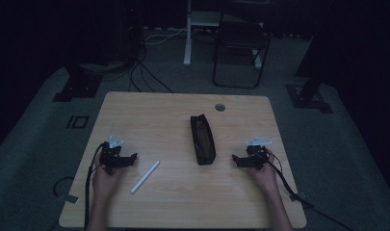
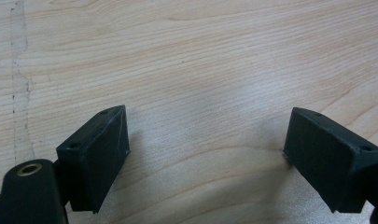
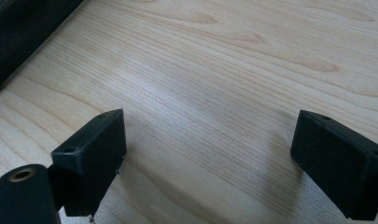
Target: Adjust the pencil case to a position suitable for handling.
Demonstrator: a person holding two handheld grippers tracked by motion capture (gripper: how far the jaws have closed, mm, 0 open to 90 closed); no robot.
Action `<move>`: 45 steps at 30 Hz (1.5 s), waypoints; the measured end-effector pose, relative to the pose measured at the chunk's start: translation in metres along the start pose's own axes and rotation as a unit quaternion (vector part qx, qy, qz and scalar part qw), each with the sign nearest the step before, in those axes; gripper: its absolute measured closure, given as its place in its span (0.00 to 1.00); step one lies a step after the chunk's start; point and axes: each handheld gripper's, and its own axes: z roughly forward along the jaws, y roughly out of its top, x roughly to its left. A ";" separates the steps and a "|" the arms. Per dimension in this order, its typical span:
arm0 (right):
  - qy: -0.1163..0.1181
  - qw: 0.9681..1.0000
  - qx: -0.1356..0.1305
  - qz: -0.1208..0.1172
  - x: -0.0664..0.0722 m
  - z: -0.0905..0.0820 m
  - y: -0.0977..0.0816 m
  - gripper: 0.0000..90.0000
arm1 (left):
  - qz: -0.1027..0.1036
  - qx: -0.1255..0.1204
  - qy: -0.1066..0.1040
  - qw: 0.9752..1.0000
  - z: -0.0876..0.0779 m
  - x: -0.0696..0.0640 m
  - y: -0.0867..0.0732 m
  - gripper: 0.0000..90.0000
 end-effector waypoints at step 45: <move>0.063 0.994 -0.037 -0.084 0.120 -0.002 0.046 0.49 | -0.009 -0.001 0.009 1.000 0.000 -0.002 0.000 0.16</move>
